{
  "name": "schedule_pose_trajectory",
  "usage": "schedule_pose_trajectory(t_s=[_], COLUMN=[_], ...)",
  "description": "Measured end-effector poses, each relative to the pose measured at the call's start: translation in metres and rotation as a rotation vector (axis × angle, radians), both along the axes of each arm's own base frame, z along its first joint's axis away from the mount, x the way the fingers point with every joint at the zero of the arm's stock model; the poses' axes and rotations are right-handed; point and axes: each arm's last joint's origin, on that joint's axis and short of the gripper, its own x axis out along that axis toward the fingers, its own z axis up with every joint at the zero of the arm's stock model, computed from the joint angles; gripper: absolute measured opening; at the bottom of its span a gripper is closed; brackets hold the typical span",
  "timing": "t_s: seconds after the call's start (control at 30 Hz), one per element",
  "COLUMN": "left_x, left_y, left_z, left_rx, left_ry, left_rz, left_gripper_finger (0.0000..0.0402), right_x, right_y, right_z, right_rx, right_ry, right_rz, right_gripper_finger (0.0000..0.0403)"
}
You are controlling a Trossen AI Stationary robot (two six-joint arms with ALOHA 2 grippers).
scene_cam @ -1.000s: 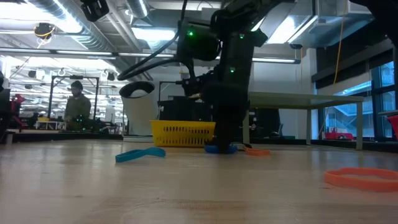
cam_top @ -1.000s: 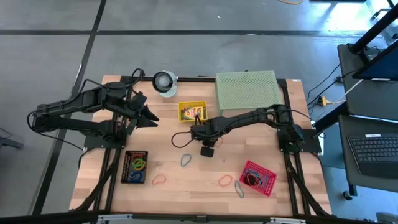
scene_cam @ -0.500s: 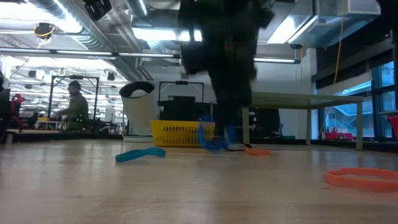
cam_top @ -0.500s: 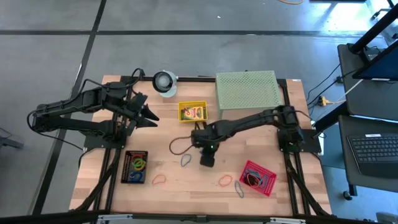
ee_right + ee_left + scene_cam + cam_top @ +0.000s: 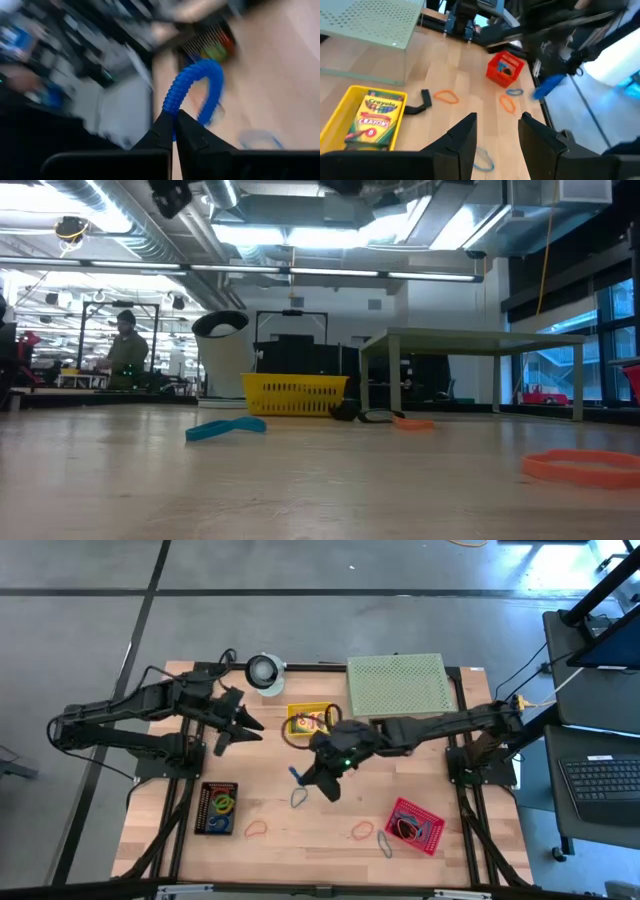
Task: Pick & Place Office Desk Supplies
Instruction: Put the blue spring keychain into the black bin
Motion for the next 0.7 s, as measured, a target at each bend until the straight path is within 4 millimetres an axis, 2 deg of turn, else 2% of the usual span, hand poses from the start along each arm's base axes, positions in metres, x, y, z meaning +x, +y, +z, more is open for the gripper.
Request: schedule_pose_trajectory(t_s=[0.07, 0.27, 0.43, 0.7], left_x=[0.012, 0.043, 0.050, 0.057], left_y=[0.000, -0.005, -0.010, -0.018], left_z=[0.001, 0.005, 0.010, 0.007], left_rx=[-0.041, -0.173, -0.216, -0.168], left_ry=[-0.025, -0.118, -0.172, -0.194], left_rz=[-0.011, -0.189, -0.270, -0.329], left_gripper_finger=[0.0139, 0.0139, 0.0139, 0.0139], right_x=[0.001, 0.004, 0.005, 0.006], right_y=[0.002, 0.001, 0.002, 0.001], right_z=[0.011, 0.020, 0.024, 0.027], right_rx=[0.017, 0.015, 0.016, 0.019], right_ry=[-0.082, -0.179, -0.224, -0.256], right_rz=[-0.033, -0.115, -0.130, -0.129], right_gripper_finger=[0.0002, 0.0002, 0.0002, 0.0002])
